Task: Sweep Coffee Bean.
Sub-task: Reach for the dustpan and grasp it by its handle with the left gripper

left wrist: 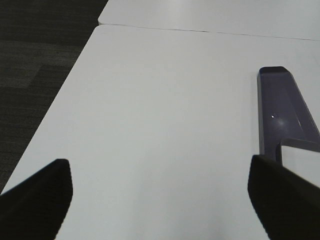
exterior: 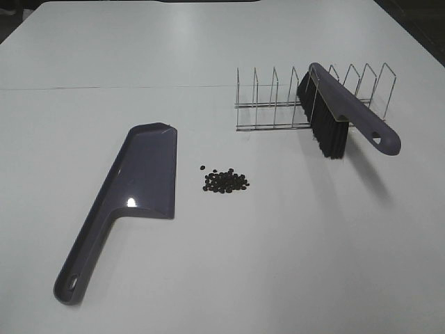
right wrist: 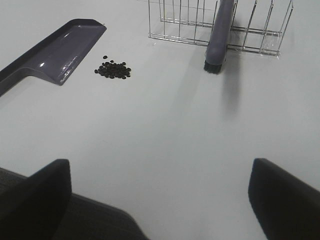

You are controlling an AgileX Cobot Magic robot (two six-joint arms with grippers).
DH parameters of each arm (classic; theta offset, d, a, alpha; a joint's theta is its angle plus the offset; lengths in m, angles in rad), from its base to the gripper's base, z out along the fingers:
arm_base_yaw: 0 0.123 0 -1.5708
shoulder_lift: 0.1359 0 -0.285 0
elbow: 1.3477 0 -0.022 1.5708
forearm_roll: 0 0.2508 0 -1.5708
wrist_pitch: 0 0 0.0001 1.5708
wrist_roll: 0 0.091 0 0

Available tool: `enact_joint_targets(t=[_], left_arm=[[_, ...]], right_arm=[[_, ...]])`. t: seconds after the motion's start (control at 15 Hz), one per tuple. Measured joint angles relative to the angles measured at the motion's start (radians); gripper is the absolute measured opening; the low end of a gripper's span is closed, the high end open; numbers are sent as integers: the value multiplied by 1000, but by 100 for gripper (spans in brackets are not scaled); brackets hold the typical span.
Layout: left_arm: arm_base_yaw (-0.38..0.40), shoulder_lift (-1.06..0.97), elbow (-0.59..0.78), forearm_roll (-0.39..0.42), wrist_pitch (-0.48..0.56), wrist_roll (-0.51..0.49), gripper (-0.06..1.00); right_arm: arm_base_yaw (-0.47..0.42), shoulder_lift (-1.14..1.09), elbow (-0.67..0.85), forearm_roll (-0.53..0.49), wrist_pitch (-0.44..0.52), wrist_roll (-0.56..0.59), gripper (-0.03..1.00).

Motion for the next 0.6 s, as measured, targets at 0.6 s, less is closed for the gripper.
enact_joint_targets(t=[0.6], left_arm=[[0, 60, 0, 0, -1, 8, 86]], right_arm=[[0, 0, 0, -30, 0, 69, 87]])
